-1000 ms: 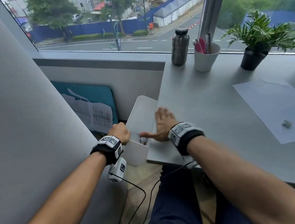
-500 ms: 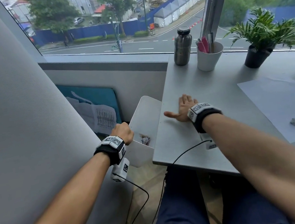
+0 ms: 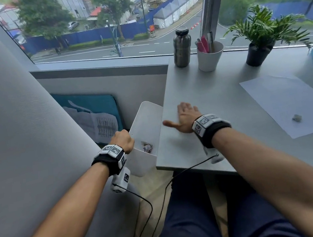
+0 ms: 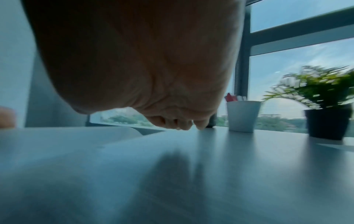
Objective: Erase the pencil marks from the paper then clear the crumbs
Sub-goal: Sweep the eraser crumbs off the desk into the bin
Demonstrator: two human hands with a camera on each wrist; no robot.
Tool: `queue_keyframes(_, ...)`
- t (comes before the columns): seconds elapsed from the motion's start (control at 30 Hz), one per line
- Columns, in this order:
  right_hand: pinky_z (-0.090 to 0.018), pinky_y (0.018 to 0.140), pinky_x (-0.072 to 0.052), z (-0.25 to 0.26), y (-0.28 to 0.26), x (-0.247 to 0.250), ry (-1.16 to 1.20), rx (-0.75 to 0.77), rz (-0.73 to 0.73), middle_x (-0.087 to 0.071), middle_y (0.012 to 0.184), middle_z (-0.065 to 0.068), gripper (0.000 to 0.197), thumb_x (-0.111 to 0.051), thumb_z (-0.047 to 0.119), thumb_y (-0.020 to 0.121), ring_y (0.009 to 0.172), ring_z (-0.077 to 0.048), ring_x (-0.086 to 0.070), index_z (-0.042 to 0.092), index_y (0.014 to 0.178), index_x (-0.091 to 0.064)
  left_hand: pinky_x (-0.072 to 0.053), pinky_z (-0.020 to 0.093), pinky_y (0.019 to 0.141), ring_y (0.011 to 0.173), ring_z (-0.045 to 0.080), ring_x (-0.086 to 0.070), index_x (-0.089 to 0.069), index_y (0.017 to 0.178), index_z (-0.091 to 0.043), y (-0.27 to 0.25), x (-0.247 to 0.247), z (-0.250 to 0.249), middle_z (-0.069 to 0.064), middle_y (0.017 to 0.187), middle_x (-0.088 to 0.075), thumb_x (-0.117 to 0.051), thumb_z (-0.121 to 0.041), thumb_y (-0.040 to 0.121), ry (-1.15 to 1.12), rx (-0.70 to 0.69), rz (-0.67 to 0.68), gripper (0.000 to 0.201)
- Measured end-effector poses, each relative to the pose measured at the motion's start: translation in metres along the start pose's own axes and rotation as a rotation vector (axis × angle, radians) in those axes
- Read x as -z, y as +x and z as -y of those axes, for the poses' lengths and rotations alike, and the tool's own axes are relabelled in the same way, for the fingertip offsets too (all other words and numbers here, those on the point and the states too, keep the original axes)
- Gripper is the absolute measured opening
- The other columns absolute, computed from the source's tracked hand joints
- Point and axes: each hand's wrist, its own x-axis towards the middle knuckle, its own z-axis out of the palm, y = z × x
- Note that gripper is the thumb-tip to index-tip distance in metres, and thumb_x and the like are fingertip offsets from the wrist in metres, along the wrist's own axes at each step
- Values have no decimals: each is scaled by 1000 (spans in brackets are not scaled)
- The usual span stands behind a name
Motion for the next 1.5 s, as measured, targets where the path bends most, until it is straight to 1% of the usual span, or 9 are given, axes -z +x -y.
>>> queue_keyframes(0.13, -44, 122, 5, 5, -15, -17, -22, -82, 90, 19, 161, -16, 124, -28, 89, 75, 149, -33, 13, 2, 153, 12, -50, 40, 81, 102, 43, -62, -62, 103, 5, -6, -1, 1, 29, 117, -62, -47, -4, 87, 6, -8, 4, 25)
queue_keyframes(0.4, -46, 122, 2, 103, -39, -35, -168, 408, 124, 1, 164, -9, 108, -33, 81, 83, 152, -24, 1, 6, 156, -6, -51, 41, 82, 103, 45, -62, -62, 103, 6, -21, 1, -1, 31, 115, -63, -48, -9, 87, 17, -43, 6, 25)
queue_keyframes(0.7, -45, 121, 3, 1, -36, -25, -75, -26, 57, 10, 163, -16, 117, -32, 84, 79, 151, -30, 8, 1, 154, 5, -51, 37, 68, 89, 42, -66, -58, 79, -1, -37, -6, 9, 28, 100, -68, -47, -3, 82, -5, -55, 39, 12)
queue_keyframes(0.83, -44, 122, 7, 58, -59, -46, -75, 148, 136, 18, 162, -11, 137, -33, 97, 61, 150, -29, 15, 6, 154, 9, -51, 39, 75, 95, 44, -64, -63, 92, 5, -40, -8, 11, 30, 106, -66, -47, -5, 84, -4, -51, 14, 21)
queue_keyframes(0.97, -44, 122, 6, 109, -86, -58, -133, 408, 185, 8, 164, -8, 124, -25, 94, 69, 151, -23, 8, 8, 156, 2, -50, 41, 80, 100, 45, -62, -62, 100, 6, -43, -9, 14, 30, 111, -64, -48, -9, 88, -22, -42, -3, 24)
queue_keyframes(1.1, -44, 122, 4, 90, -93, -53, 4, 325, 71, 9, 163, -11, 116, -29, 86, 78, 151, -24, 8, 5, 155, 3, -50, 42, 81, 102, 45, -61, -62, 98, 7, -48, -12, 16, 32, 113, -63, -47, -5, 86, -29, -29, 11, 23)
queue_keyframes(1.2, -43, 123, 0, 32, -93, -41, 40, 108, -93, 2, 162, -18, 114, -29, 82, 81, 151, -28, 4, -2, 153, -3, -50, 40, 76, 99, 44, -62, -60, 87, 2, -54, -14, 15, 31, 110, -65, -47, -2, 83, -30, -40, 35, 15)
queue_keyframes(1.3, -44, 123, 1, -13, -106, -45, 31, -144, -36, 6, 162, -22, 119, -26, 85, 78, 150, -31, 7, -4, 153, 0, -50, 38, 68, 93, 44, -63, -55, 81, 0, -60, -17, 16, 29, 108, -64, -45, 0, 83, -27, -57, 45, 10)
queue_keyframes(1.5, -45, 121, 9, 80, -123, -82, 44, 161, 82, 21, 159, -20, 133, -31, 93, 68, 148, -34, 18, -2, 151, 12, -52, 41, 80, 100, 44, -63, -58, 85, -1, -64, -25, 17, 29, 112, -64, -48, -4, 84, -17, -54, 71, 11)
